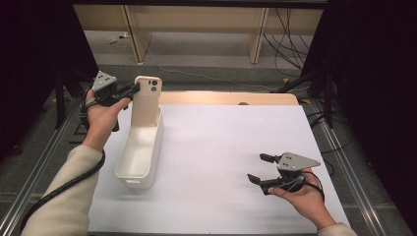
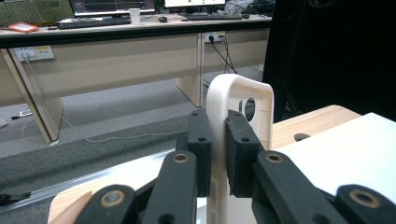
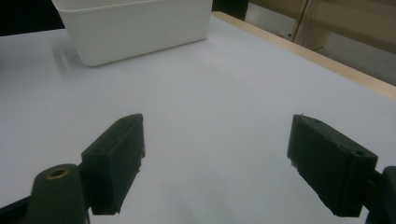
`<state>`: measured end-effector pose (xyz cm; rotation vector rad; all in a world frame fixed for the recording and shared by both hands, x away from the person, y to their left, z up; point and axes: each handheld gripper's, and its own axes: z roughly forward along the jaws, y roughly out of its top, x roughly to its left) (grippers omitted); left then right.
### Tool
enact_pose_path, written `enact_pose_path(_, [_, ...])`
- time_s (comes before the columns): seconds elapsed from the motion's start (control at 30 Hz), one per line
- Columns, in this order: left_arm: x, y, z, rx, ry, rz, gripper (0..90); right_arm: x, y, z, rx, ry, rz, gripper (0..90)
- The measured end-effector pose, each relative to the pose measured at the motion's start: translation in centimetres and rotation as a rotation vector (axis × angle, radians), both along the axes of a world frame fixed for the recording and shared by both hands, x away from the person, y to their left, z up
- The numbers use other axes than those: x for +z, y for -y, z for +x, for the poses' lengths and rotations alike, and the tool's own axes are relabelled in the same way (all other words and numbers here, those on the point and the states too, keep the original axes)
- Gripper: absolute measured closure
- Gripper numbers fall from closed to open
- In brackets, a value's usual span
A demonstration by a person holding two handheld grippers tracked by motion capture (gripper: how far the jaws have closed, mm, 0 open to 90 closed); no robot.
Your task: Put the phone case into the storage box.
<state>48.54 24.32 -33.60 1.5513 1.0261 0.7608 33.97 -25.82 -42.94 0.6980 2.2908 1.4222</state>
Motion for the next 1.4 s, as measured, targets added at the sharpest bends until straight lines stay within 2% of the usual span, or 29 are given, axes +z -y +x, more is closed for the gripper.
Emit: enact_pose_path(1.4, [-1.9,-0.2,2.0,0.032,-0.042,0.008,81.9,-0.1,0.0,0.0,0.001,-0.004,0.005,20.2])
